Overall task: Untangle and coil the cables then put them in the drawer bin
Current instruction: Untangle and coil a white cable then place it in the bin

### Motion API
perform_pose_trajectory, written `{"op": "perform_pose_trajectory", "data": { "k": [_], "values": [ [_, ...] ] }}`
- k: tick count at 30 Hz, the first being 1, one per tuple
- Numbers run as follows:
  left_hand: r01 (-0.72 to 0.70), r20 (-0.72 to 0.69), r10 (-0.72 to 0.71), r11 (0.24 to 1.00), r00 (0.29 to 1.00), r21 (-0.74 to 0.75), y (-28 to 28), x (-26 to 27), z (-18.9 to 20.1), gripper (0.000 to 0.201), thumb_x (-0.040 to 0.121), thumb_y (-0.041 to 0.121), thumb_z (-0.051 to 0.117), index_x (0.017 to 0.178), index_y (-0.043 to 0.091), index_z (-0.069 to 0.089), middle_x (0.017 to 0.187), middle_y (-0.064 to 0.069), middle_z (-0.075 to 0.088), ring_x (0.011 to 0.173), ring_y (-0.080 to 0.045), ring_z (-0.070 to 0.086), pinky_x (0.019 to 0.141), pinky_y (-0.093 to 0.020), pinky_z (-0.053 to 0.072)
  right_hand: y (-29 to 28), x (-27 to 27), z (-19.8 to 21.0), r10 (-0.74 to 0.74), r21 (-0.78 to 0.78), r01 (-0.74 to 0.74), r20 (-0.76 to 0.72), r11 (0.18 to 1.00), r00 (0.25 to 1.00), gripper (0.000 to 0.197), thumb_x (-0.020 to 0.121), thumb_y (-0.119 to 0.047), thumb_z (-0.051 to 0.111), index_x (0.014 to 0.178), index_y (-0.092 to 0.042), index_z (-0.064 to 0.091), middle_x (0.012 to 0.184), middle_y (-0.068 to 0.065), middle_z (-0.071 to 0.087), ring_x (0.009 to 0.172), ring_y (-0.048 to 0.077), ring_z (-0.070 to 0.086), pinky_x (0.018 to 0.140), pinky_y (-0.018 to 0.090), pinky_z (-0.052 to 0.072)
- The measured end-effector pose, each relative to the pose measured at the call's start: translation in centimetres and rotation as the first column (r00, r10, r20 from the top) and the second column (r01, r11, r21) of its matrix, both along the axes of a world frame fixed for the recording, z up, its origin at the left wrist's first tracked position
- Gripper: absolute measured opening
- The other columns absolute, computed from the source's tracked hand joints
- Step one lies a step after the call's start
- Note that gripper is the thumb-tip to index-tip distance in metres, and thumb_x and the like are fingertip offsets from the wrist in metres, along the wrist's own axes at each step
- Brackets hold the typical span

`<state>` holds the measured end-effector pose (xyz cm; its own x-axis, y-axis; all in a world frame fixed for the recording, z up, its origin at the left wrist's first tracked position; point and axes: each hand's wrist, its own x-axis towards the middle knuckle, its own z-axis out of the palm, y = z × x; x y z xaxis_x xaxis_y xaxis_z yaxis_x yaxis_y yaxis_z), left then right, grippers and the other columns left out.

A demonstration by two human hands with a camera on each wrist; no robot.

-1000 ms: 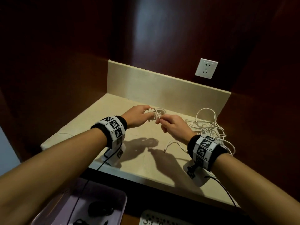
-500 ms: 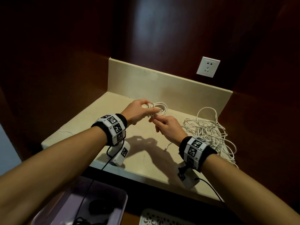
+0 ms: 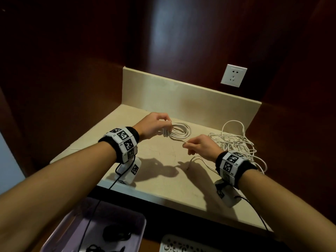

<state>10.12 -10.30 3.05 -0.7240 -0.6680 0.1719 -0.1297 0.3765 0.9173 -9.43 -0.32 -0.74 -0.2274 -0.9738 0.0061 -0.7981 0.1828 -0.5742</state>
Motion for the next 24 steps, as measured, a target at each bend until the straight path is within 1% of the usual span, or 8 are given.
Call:
{"op": "perform_pose_trajectory", "data": {
  "k": [2, 4, 7, 10, 13, 16, 19, 24],
  "values": [
    [0.054, 0.029, -0.054, 0.999, 0.998, -0.003, 0.1, 0.2, 0.1, 0.007, 0.087, -0.004, 0.054, 0.086, -0.001, 0.059, 0.063, -0.004, 0.056, 0.039, 0.003, 0.049, 0.040, -0.008, 0.034, 0.2, -0.3, 0.5, -0.057, -0.006, 0.057, 0.029, 0.998, 0.998, 0.029, 0.088, -0.033, 0.069, 0.059, -0.028, 0.069, 0.065, 0.001, 0.070, 0.055, 0.006, 0.053, 0.061, 0.024, 0.044],
    [0.125, 0.073, -0.124, 0.992, 0.990, -0.010, 0.0, 0.3, -0.3, 0.005, 0.083, -0.002, 0.060, 0.081, 0.002, 0.061, 0.063, -0.005, 0.063, 0.050, -0.003, 0.058, 0.052, -0.014, 0.044, 0.2, -0.3, 1.3, -0.109, -0.006, 0.109, 0.017, 0.994, 0.994, 0.032, 0.085, -0.035, 0.072, 0.053, -0.030, 0.069, 0.056, -0.003, 0.066, 0.048, 0.003, 0.049, 0.056, 0.023, 0.041],
    [0.185, 0.176, -0.178, 0.982, 0.968, -0.022, -0.4, 0.2, -0.9, 0.007, 0.079, -0.002, 0.063, 0.080, 0.006, 0.064, 0.068, -0.010, 0.068, 0.061, -0.017, 0.063, 0.062, -0.025, 0.050, 0.0, 0.0, 2.5, -0.109, 0.019, 0.109, -0.002, 0.994, 0.994, 0.018, 0.086, -0.032, 0.071, 0.069, -0.029, 0.074, 0.053, -0.005, 0.061, 0.045, 0.006, 0.043, 0.052, 0.023, 0.037],
    [0.166, 0.276, -0.134, 0.981, 0.952, -0.097, -0.6, -0.2, -1.4, 0.008, 0.076, 0.003, 0.068, 0.076, 0.010, 0.065, 0.068, -0.007, 0.070, 0.061, -0.017, 0.062, 0.064, -0.029, 0.049, 0.0, 0.5, 3.6, -0.092, 0.002, 0.092, 0.103, 0.996, 0.990, 0.010, 0.089, -0.018, 0.069, 0.094, -0.013, 0.076, 0.060, 0.002, 0.062, 0.051, 0.012, 0.045, 0.050, 0.023, 0.039],
    [0.117, 0.347, -0.055, 0.980, 0.936, -0.159, -0.7, -0.3, -1.8, 0.006, 0.073, 0.011, 0.073, 0.076, 0.012, 0.067, 0.069, -0.003, 0.070, 0.066, -0.019, 0.063, 0.071, -0.035, 0.052, 0.2, 1.5, 4.1, -0.070, -0.068, 0.096, 0.318, 0.993, 0.945, 0.010, 0.091, 0.000, 0.060, 0.093, 0.003, 0.069, 0.066, 0.011, 0.065, 0.055, 0.016, 0.051, 0.048, 0.022, 0.040],
    [0.084, 0.348, -0.028, 0.986, 0.937, -0.146, -0.6, -0.3, -2.1, 0.017, 0.069, 0.020, 0.072, 0.080, 0.008, 0.068, 0.069, -0.004, 0.070, 0.072, -0.024, 0.066, 0.075, -0.037, 0.054, 0.4, 2.5, 4.2, 0.004, -0.126, 0.053, 0.417, 0.991, 0.909, 0.012, 0.088, 0.010, 0.055, 0.095, 0.006, 0.064, 0.076, 0.017, 0.069, 0.065, 0.021, 0.059, 0.054, 0.024, 0.046],
    [0.064, 0.328, -0.015, 0.988, 0.945, -0.140, -0.9, -0.1, -2.2, 0.034, 0.060, 0.032, 0.065, 0.082, 0.006, 0.069, 0.077, -0.008, 0.071, 0.083, -0.030, 0.067, 0.080, -0.043, 0.055, 0.7, 2.9, 4.0, 0.107, -0.145, -0.044, 0.461, 0.988, 0.881, 0.023, 0.089, 0.011, 0.049, 0.102, 0.001, 0.065, 0.091, 0.015, 0.073, 0.082, 0.019, 0.068, 0.065, 0.023, 0.052],
    [0.041, 0.297, -0.002, 0.991, 0.955, -0.125, -1.2, 0.3, -1.9, 0.026, 0.065, 0.030, 0.064, 0.078, 0.009, 0.069, 0.083, -0.012, 0.071, 0.088, -0.033, 0.066, 0.085, -0.047, 0.053, 1.1, 3.0, 3.8, 0.158, -0.124, -0.113, 0.459, 0.986, 0.874, 0.018, 0.094, -0.001, 0.056, 0.107, -0.003, 0.068, 0.098, 0.016, 0.073, 0.089, 0.019, 0.069, 0.068, 0.023, 0.053]
  ]
}}
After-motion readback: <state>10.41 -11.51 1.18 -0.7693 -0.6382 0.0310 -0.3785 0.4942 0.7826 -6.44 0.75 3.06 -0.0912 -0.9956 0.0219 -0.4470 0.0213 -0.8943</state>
